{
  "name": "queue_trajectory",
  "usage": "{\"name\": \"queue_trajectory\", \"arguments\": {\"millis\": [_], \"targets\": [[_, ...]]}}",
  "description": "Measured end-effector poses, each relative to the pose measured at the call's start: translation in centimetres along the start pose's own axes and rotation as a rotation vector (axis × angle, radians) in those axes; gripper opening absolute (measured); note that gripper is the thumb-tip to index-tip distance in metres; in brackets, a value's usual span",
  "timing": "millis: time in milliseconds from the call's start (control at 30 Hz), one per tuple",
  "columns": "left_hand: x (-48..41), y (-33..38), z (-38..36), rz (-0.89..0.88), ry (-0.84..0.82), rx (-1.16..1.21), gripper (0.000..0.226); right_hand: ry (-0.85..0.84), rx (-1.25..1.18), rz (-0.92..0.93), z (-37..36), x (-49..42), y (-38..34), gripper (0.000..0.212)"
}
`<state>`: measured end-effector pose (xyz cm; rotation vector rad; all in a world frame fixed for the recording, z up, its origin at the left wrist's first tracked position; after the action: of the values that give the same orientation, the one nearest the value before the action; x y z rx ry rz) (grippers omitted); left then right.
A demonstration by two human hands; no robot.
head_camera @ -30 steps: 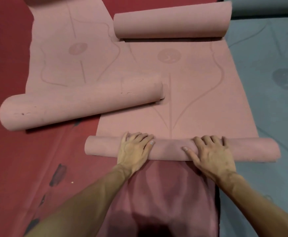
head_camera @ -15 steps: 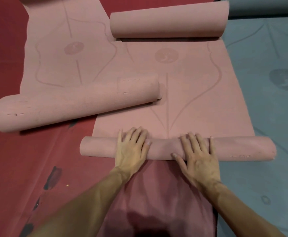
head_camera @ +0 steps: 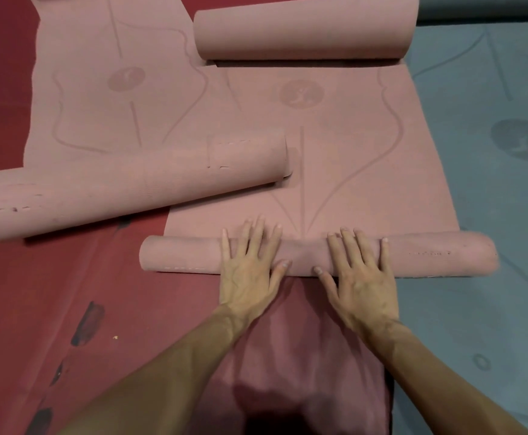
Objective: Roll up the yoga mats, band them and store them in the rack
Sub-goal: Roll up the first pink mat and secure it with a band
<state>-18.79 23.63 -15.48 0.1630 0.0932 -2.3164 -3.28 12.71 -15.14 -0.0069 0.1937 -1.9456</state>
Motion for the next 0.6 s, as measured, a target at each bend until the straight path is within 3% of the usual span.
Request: {"name": "queue_trajectory", "arguments": {"millis": [100,600], "targets": [[1.1,0.9,-0.2,-0.113,0.042,-0.023,0.068,0.008,0.009,0.003,-0.1,-0.6,-0.1,0.07],[-1.5,0.5,-0.1,-0.068,0.016,0.036,0.064,-0.009,0.033,0.022,0.3,-2.0,1.8,0.072]]}}
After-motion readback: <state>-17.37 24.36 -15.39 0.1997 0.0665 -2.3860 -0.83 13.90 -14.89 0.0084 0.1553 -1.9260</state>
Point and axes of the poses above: each hand's wrist, its own x-axis away from the middle knuckle, its own z-axis out of the back of the hand, y = z × x, the point moved 9 cm from there along -x, towards the middle knuckle, and after that the axes turned 5 degrees about -x, right-handed, at the moved point
